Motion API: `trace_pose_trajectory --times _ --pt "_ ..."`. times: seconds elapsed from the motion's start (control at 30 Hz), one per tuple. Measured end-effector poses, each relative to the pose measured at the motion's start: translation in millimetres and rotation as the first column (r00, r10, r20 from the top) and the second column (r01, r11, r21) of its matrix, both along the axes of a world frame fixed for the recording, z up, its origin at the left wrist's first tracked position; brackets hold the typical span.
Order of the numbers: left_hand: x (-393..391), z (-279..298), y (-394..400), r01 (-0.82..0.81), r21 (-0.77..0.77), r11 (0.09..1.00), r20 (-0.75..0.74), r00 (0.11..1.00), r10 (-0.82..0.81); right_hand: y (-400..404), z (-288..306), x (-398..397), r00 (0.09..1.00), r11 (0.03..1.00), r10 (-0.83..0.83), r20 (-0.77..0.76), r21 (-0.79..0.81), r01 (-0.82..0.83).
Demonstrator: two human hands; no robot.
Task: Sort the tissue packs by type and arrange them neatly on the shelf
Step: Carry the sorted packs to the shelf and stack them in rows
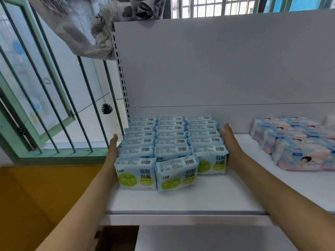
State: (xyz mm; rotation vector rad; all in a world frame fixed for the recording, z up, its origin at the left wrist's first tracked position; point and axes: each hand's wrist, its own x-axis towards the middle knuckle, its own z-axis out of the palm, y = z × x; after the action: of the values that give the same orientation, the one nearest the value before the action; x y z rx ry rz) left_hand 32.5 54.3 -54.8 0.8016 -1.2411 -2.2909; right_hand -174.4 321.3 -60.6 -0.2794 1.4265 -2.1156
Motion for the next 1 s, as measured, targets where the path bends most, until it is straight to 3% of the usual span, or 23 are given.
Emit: trace_pose_trajectory --times 0.2,0.47,0.67,0.73,0.77,0.8,0.83,0.9,1.0 --pt "-11 4 -25 -0.096 -0.084 0.992 -0.009 0.995 0.096 -9 12 -41 0.995 0.990 -0.097 0.021 0.101 0.095" --pt "-45 7 -33 -0.103 -0.116 0.988 0.019 0.994 0.105 -28 14 -55 0.991 0.992 -0.055 -0.121 0.106 0.068" --pt "-51 22 -22 -0.103 -0.315 0.943 0.046 0.991 0.124 -25 18 -47 0.996 0.994 0.004 -0.088 0.105 0.006" --pt "-42 27 -21 -0.086 -0.273 0.958 0.028 0.995 0.097 -19 30 -36 0.998 0.982 -0.007 -0.070 0.186 0.020" --pt "-35 29 -23 -0.091 -0.330 0.940 0.039 0.993 0.110 -13 38 -29 0.989 0.960 -0.058 -0.137 0.264 0.093" --pt "-27 28 -29 -0.098 -0.441 0.892 0.041 0.991 0.130 -5 44 -22 0.950 0.915 -0.104 -0.294 0.345 0.207" --pt "-17 25 -36 -0.093 -0.565 0.820 0.029 0.991 0.132 5 48 -14 0.855 0.850 -0.092 -0.511 0.407 0.335" --pt "10 23 -34 -0.007 -0.746 0.666 0.037 0.998 0.052 23 52 10 0.560 0.770 0.086 -0.824 0.411 0.488" --pt "45 17 -12 0.214 -0.869 0.446 0.195 0.977 -0.090 20 45 65 0.192 0.696 0.501 -0.844 0.525 0.489"
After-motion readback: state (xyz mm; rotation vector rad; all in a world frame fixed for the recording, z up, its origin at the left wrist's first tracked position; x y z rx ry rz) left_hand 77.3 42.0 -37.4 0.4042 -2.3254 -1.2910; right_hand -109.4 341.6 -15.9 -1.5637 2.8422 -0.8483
